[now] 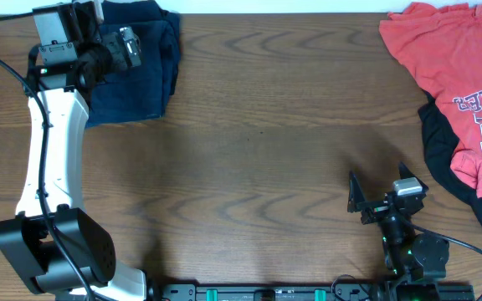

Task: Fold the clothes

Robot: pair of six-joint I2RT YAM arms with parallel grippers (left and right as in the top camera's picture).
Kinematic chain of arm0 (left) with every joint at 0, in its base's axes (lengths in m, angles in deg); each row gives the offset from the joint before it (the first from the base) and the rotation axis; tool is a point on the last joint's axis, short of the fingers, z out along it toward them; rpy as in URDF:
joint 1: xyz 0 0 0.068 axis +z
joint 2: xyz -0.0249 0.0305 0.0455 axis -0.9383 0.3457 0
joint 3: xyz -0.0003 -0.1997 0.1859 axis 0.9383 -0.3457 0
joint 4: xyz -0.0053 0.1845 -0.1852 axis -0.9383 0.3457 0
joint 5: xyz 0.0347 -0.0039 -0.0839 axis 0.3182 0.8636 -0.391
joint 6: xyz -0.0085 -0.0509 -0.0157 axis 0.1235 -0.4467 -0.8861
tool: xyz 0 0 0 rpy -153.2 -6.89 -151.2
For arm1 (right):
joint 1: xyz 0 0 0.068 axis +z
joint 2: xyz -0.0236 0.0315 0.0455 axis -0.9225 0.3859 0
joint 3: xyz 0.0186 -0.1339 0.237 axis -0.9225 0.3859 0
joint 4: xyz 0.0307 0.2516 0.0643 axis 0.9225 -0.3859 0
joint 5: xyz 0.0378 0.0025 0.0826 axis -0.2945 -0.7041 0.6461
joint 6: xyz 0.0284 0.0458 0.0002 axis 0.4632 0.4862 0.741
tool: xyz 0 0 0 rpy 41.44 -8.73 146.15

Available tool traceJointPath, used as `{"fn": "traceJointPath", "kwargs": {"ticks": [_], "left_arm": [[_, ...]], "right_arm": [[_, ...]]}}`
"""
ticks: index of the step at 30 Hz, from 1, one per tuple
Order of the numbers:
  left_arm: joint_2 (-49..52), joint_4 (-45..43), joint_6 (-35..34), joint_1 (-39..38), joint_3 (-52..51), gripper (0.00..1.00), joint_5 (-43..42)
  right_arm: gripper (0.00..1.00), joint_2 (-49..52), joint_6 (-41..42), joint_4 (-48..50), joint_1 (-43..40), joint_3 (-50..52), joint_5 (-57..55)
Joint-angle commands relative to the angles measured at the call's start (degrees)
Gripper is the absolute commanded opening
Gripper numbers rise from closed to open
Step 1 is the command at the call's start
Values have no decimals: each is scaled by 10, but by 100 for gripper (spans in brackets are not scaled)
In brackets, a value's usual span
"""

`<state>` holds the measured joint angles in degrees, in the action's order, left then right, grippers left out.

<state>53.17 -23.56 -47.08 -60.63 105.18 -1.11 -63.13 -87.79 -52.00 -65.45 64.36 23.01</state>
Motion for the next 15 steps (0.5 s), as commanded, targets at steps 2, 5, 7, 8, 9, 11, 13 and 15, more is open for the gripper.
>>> {"fn": "traceJointPath", "kwargs": {"ticks": [2,5,7,8,9,11,13,15], "left_arm": [[0,25,-5,0,0,98,-3],[-16,37,-5,0,0,98,-1],[-30,36,-3,-2,-7,98,-1],[-38,36,4,-4,-12,98,-1],[-50,32,17,-7,-21,98,-1],[-79,12,47,-13,-50,98,-1],[-115,-16,71,-19,-89,98,0],[-159,-54,75,-23,-140,98,14]], "right_arm": [[99,-4,-6,-2,5,2,-1],[99,-4,-6,-2,5,2,-1],[99,-4,-6,-2,5,2,-1],[99,-4,-6,-2,5,2,-1],[99,-4,-6,-2,5,2,-1],[99,-4,-6,-2,5,2,-1],[99,-4,-6,-2,5,2,-1],[99,-4,-6,-2,5,2,-1]]}}
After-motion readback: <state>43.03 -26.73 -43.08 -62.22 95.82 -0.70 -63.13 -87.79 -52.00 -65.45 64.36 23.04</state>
